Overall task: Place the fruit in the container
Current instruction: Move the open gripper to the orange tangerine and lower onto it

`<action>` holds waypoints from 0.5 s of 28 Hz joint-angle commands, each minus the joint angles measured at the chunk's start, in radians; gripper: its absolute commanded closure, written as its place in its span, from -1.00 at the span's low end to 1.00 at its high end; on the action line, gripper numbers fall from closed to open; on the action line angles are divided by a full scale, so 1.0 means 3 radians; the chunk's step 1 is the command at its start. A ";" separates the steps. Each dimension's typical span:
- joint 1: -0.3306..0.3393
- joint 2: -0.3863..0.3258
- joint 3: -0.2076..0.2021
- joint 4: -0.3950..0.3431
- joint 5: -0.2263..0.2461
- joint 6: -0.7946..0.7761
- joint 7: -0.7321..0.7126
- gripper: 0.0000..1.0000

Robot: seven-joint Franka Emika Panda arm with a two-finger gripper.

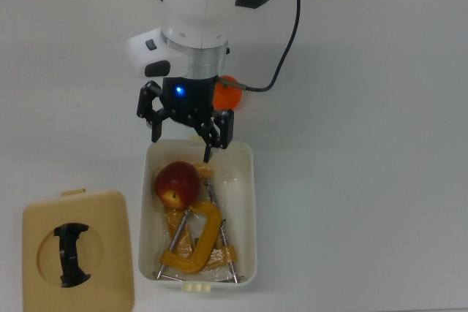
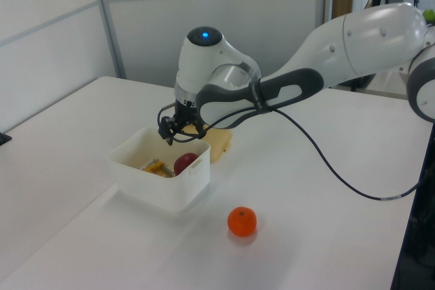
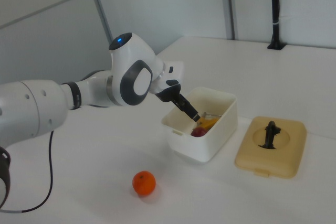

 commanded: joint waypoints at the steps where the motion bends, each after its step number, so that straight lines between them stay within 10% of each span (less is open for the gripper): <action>1: 0.0035 -0.0280 0.0074 -0.0188 0.0106 -0.0711 -0.0547 -1.00; 14: 0.0183 -0.0895 0.0146 -0.1231 0.0281 -0.0990 -0.1203 -1.00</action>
